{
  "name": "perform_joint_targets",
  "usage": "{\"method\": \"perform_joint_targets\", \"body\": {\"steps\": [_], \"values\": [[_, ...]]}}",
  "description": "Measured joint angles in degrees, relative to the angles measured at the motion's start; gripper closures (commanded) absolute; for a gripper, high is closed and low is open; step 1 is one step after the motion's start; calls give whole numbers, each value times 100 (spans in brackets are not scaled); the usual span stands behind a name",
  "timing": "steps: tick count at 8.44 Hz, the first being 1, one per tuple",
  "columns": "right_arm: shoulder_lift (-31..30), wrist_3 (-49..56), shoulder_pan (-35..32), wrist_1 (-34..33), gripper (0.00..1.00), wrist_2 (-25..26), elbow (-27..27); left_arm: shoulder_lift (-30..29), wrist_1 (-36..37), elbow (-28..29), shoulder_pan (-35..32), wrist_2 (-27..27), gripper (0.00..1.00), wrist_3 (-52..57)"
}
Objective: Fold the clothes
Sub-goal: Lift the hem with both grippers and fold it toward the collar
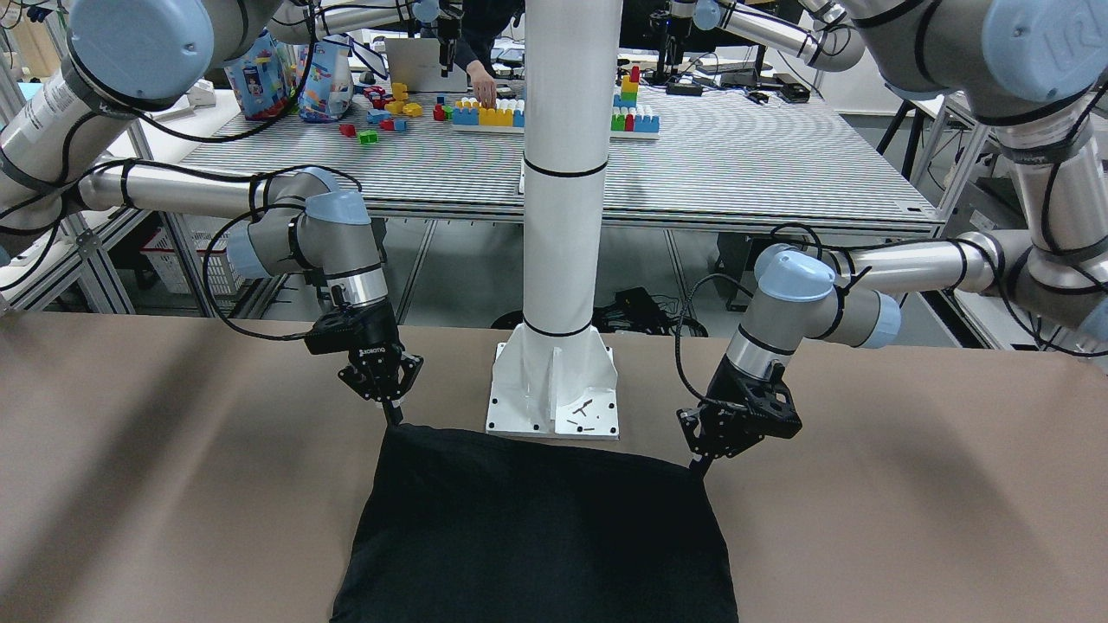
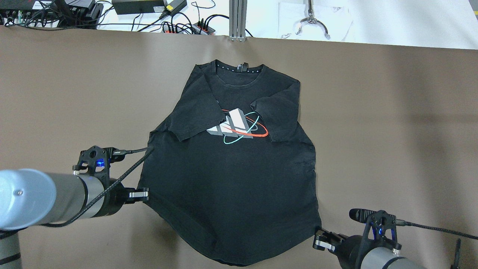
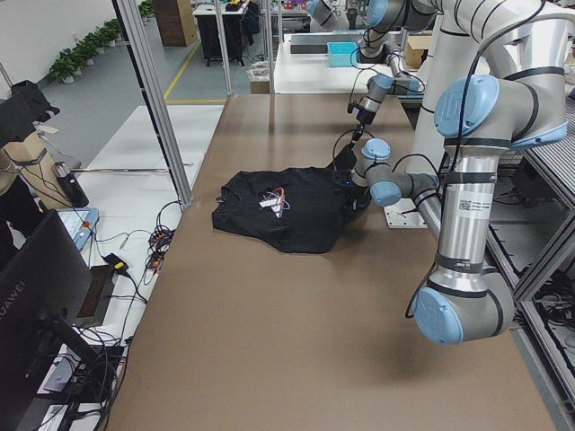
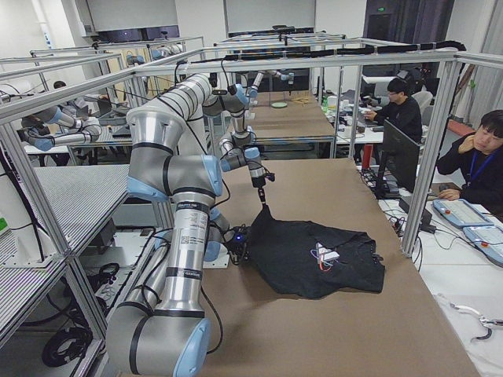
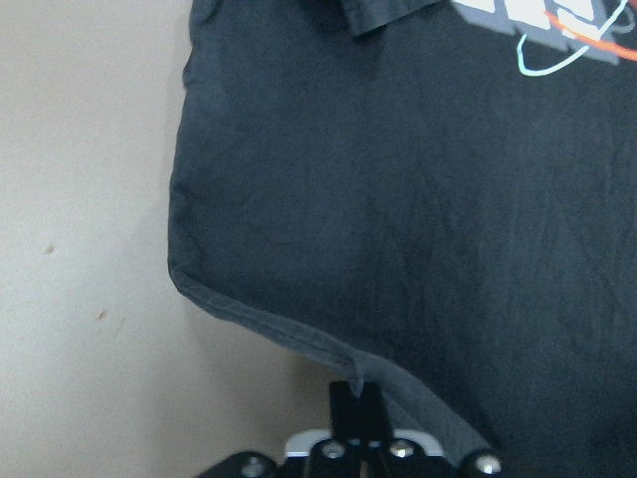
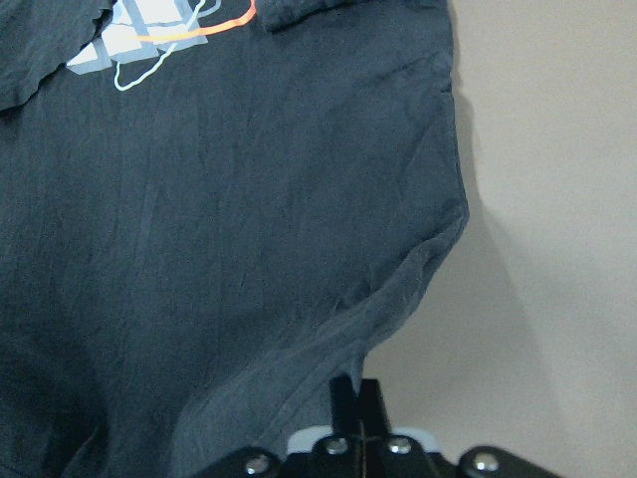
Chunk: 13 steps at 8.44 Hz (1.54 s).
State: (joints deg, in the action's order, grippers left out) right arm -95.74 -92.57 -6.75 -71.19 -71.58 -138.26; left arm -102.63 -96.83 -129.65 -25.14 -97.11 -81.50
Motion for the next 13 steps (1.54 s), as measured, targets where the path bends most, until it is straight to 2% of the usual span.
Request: {"method": "perform_joint_targets", "body": {"steps": [2,4,5,6,7,9,10,11,13], "values": [[189,520,-494,-85,100,-901,-30,-718,891,-24,-288,-365,100,344],[196,925,-570,-97,100,-2297,-186,-631,1075,-296,-256,-1006,100,507],[187,1051,-332,-109,100,-2723,-325,-489,1088,-501,-155,-1450,100,758],[162,1123,14,-185,100,-2937,-452,-292,1093,-799,-15,-1938,100,1033],[147,1152,331,-457,100,-3015,-689,-57,1096,-1167,165,-2242,100,1196],[166,1161,889,-1544,100,-2974,-1429,431,1109,-1947,530,-2541,100,1323],[217,1156,991,-1875,100,-2833,-1591,521,1124,-2033,553,-2565,100,1334],[259,1148,992,-2023,100,-2599,-1607,489,1129,-1840,376,-2496,100,1338],[523,1102,612,-2113,100,-2246,-1272,67,1131,-990,-372,-2362,100,1349]]}}
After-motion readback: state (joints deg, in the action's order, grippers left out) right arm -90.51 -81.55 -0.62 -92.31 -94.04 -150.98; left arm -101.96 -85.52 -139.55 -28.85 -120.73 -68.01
